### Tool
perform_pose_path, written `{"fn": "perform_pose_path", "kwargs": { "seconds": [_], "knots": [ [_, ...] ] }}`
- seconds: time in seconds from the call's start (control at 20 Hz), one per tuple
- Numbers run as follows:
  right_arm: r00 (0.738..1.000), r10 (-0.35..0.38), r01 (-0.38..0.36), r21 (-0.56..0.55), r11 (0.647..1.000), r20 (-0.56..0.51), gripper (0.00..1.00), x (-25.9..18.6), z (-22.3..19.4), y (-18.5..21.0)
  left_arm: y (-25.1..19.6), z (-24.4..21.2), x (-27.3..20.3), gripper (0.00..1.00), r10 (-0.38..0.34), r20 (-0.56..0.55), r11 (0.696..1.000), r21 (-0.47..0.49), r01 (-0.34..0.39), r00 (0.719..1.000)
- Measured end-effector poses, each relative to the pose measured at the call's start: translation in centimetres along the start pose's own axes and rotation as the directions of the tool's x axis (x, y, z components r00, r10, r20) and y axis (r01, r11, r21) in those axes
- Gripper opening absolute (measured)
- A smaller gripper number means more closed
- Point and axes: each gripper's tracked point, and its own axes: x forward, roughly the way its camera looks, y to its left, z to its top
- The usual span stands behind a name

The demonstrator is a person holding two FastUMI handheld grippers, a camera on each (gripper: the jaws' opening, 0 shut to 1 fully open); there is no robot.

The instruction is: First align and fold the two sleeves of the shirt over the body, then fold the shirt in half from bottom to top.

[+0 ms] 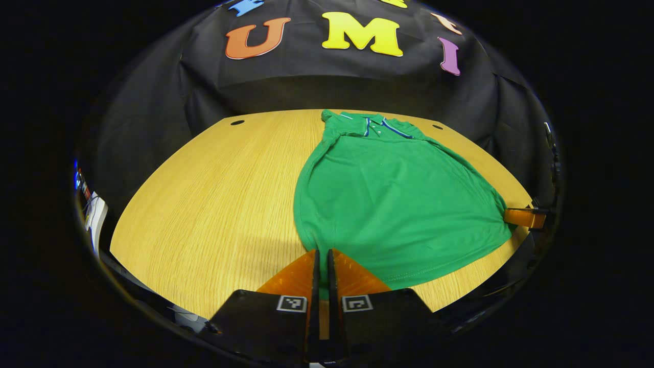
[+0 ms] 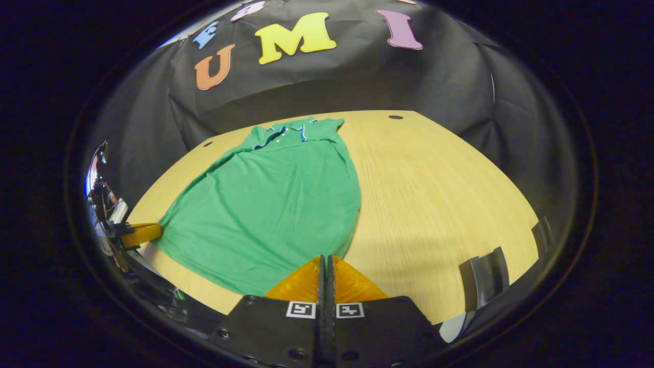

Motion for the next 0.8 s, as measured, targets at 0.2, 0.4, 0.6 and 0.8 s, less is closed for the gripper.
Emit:
{"fn": "perform_pose_path", "kwargs": {
  "seconds": [0.2,0.4,0.6,0.8],
  "knots": [
    [1.000,0.009,-0.009,-0.025,1.000,0.004,0.00,0.2,0.2,-0.1,-0.1,0.6,0.1,0.03,-0.030,0.056,0.999,-0.031,0.032,0.998],
    [0.999,-0.006,0.008,-0.059,0.998,0.041,0.00,-0.4,1.2,-0.2,-0.2,2.9,-1.1,0.03,-0.025,0.149,0.999,-0.035,0.031,0.989],
    [0.991,-0.027,0.043,-0.126,0.991,0.128,0.00,-1.8,3.4,0.2,-1.0,6.4,-2.7,0.03,-0.030,0.251,1.000,0.010,0.028,0.968],
    [0.985,-0.023,0.048,-0.147,0.988,0.170,0.00,-2.2,5.8,0.8,-2.7,10.7,-3.4,0.03,-0.054,0.352,0.998,0.043,0.042,0.934]
  ]
}}
